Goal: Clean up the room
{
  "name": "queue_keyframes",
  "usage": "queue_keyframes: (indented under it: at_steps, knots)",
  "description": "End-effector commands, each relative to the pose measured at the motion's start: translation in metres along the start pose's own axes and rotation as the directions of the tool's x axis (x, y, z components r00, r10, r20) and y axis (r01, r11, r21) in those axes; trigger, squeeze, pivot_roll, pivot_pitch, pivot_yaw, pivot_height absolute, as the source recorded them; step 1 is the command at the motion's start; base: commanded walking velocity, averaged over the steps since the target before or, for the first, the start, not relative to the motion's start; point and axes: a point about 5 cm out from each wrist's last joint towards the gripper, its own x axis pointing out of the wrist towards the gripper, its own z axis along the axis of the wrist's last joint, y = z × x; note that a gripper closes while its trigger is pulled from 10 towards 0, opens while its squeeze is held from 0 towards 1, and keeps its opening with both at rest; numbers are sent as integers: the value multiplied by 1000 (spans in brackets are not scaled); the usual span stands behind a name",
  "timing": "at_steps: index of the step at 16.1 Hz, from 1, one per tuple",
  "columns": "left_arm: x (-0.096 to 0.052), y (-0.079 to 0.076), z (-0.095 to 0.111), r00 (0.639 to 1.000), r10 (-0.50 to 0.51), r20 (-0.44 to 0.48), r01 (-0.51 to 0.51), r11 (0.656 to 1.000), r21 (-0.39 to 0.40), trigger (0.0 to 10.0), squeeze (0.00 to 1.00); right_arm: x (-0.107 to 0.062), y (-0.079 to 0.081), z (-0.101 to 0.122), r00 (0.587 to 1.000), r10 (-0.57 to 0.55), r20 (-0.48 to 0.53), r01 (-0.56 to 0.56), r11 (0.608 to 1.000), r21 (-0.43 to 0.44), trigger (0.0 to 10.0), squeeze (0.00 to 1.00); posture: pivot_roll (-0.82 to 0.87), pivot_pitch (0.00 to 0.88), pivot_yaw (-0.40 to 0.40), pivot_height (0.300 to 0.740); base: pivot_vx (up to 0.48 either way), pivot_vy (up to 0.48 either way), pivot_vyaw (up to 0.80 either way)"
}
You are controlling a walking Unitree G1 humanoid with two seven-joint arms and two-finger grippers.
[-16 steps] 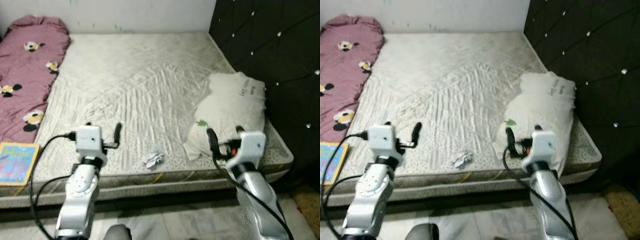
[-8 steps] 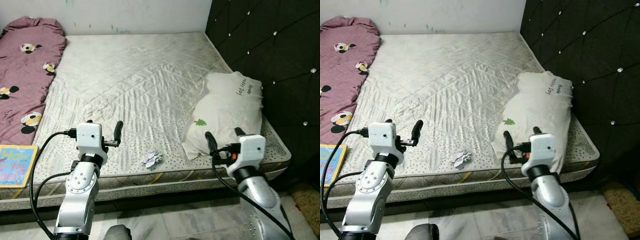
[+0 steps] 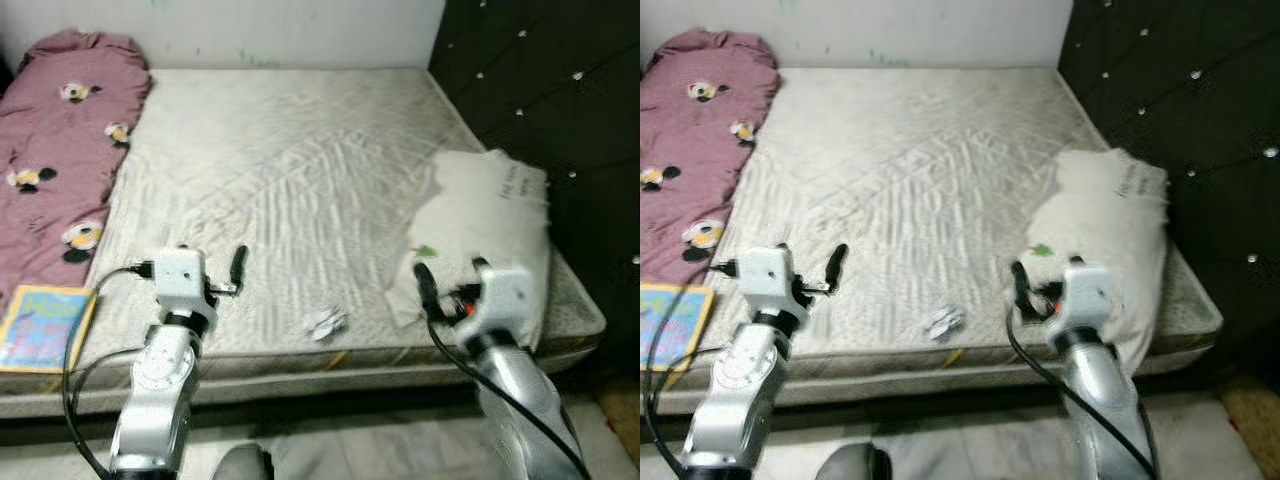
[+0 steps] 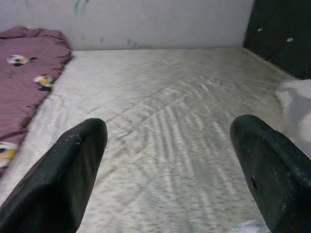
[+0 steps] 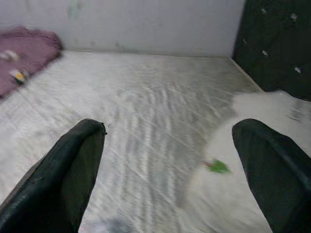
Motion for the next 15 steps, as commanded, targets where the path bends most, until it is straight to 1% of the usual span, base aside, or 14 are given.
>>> queue_keyframes:
  at_steps: [1,3,5,7,10,11,13,15]
  knots:
    - [-2,-2,1,1000,3,3,-3,1000,-7,10000,0,-3,-10,-4,999,-36,-25,36,999,-4,10000,0,1,28,-43,740,0,480,0]
    - [-4,-3,-1,1000,-1,1,1,1000,-4,10000,0,0,-7,-6,999,-30,-34,30,1000,1,10000,0,4,29,-48,740,0,480,0]
    - [-3,-3,0,1000,-2,2,2,1000,-6,10000,0,2,-5,-4,999,-19,-29,19,1000,-3,10000,0,5,28,-49,740,0,480,0]
    - [0,-2,4,1000,-5,25,4,1000,6,10000,0,3,-7,-2,1000,-12,-20,12,999,-30,10000,0,-1,26,-51,740,0,0,0]
    - [0,-7,6,998,-47,39,48,999,-4,10000,0,5,-7,-1,1000,-15,-16,15,999,-39,10000,0,-7,28,-48,740,0,0,573]
    - [0,-8,7,998,-53,43,53,999,-5,10000,0,5,-7,-1,1000,-19,-17,19,999,-27,10000,0,-7,28,-48,740,0,0,0]
    - [0,-9,7,997,-56,47,57,998,-12,10000,0,6,-5,-1,1000,-12,-19,11,999,-33,10000,0,-7,33,-50,740,0,0,0]
    - [-1,-8,7,997,-60,49,61,998,-15,10000,0,7,-4,-1,1000,-5,-16,4,999,-39,10000,0,-7,37,-53,740,262,0,0]
